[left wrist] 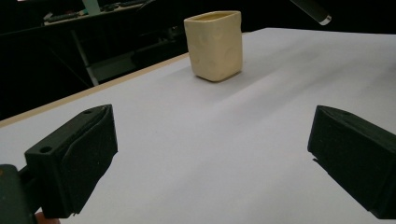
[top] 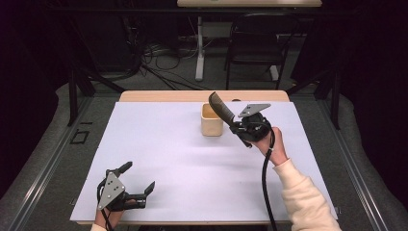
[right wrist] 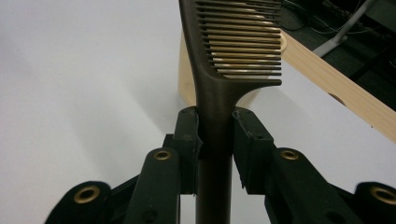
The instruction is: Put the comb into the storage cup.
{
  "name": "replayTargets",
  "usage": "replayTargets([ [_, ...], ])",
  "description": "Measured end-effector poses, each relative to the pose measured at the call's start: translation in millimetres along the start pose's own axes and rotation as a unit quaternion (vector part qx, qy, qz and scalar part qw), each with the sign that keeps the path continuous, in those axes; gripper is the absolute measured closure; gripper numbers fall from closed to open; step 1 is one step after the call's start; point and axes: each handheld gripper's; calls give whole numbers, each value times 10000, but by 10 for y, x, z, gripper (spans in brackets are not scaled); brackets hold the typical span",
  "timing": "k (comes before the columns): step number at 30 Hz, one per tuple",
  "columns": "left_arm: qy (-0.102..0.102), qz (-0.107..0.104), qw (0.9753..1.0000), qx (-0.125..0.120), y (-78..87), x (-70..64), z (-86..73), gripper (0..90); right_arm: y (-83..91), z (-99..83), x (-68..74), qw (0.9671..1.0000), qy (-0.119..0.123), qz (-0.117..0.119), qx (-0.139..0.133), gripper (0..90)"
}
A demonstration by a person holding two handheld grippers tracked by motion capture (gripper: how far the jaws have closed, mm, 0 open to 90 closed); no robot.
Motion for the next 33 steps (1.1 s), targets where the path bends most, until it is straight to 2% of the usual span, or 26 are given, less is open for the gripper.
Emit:
replayTargets([
  [9, 7, -8, 10000, -11, 3, 1, -1, 13, -50, 95, 10, 10000, 13, 40, -31, 723],
  [14, -6, -20, 10000, 3, 0, -6, 1, 13, -71, 140, 10, 9999, -61, 90, -46, 723],
  [33, 3, -24, 10000, 7, 0, -1, -1, 13, -143, 341, -15, 9999, -27, 65, -145, 723],
])
Point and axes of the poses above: each handheld gripper's, and its own axes: y roughly backward along the jaws, z roughly out of its top, x roughly to its left, and after that the axes turned 7 degrees about -z, right-handed
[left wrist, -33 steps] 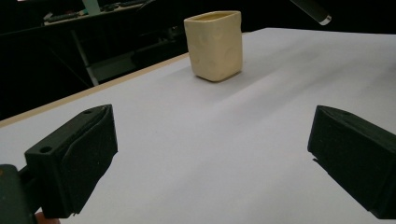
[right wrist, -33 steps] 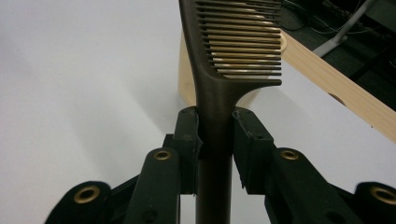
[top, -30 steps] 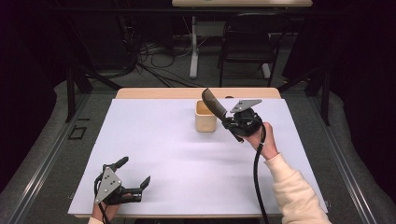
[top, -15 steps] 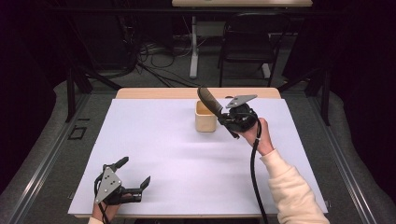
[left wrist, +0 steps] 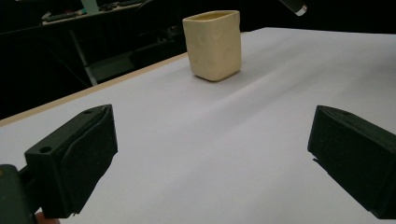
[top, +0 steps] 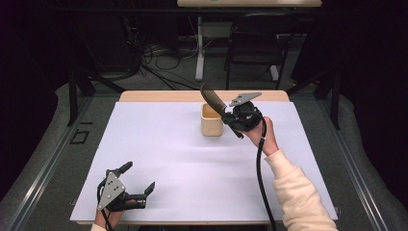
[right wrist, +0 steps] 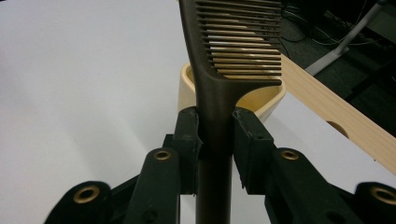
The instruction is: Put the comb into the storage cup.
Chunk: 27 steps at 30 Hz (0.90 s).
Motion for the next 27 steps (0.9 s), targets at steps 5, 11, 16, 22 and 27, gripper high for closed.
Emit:
replayTargets([
  [5, 3, 3, 10000, 0, 0, 0, 0, 13, -19, 38, -3, 10000, 5, 3, -17, 723],
  [11, 8, 2, 10000, -5, -1, 0, 0, 13, -33, 101, -1, 10000, 19, -11, -55, 723],
  [16, 7, -5, 10000, -2, -2, -1, 0, 14, -55, 144, -9, 9999, 43, -15, -90, 723],
  [22, 4, 10, 10000, -25, 1, 2, 1, 14, -106, 226, -16, 10000, 62, -22, -74, 723],
  [27, 5, 5, 10000, -23, 1, 2, 1, 14, -130, 276, -26, 9999, 66, -43, -100, 723],
])
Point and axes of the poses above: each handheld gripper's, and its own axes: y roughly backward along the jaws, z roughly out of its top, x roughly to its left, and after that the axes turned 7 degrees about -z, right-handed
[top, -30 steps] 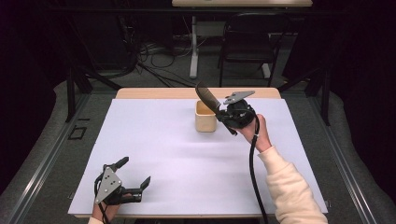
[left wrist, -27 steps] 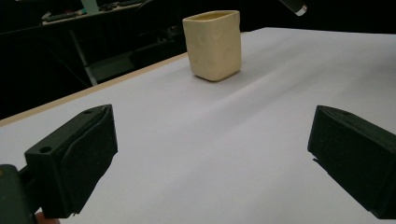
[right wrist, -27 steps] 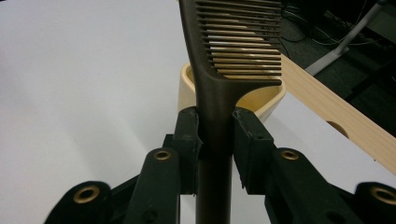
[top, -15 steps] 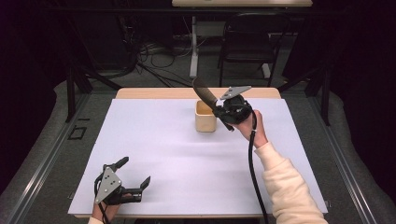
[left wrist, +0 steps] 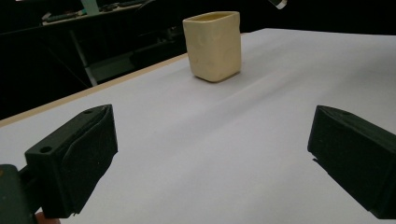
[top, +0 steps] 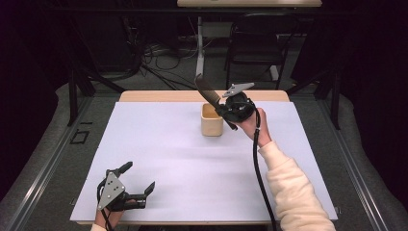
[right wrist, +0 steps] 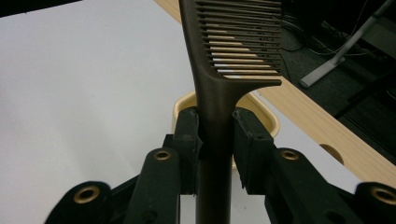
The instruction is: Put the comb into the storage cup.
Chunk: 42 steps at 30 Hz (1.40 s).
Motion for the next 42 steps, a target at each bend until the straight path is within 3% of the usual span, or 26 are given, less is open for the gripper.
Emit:
replayTargets([
  [24, -4, -8, 10000, 11, 1, -3, 1, 14, -63, 154, -78, 9999, -110, 26, 11, 723],
  [42, 0, -10, 10000, -7, 3, -2, 1, 14, -169, 252, -71, 10000, -1, -83, 7, 723],
])
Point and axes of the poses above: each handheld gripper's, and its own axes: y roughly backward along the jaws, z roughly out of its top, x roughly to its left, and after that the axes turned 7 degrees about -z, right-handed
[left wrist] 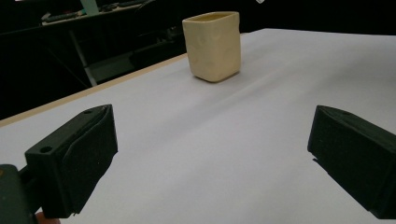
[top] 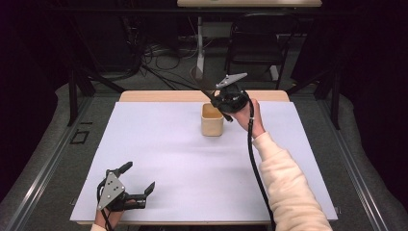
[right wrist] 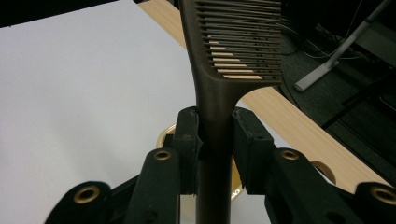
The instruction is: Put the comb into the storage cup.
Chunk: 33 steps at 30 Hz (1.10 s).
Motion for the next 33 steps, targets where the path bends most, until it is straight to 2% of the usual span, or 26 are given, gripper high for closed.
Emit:
replayTargets([
  [5, 4, -2, 10000, -12, 1, -3, 0, 14, -14, 46, 10, 10000, -35, -6, -51, 723],
  [18, -7, 6, 10000, 12, -3, -3, 0, 14, -29, 150, 51, 9997, 54, -68, -234, 723],
  [27, -3, 12, 10000, 10, -2, 0, -1, 14, -78, 178, 64, 9992, -84, -96, -382, 723],
  [33, -5, 7, 10000, 6, 0, 0, -1, 14, -107, 194, 78, 9988, -49, -128, -478, 723],
])
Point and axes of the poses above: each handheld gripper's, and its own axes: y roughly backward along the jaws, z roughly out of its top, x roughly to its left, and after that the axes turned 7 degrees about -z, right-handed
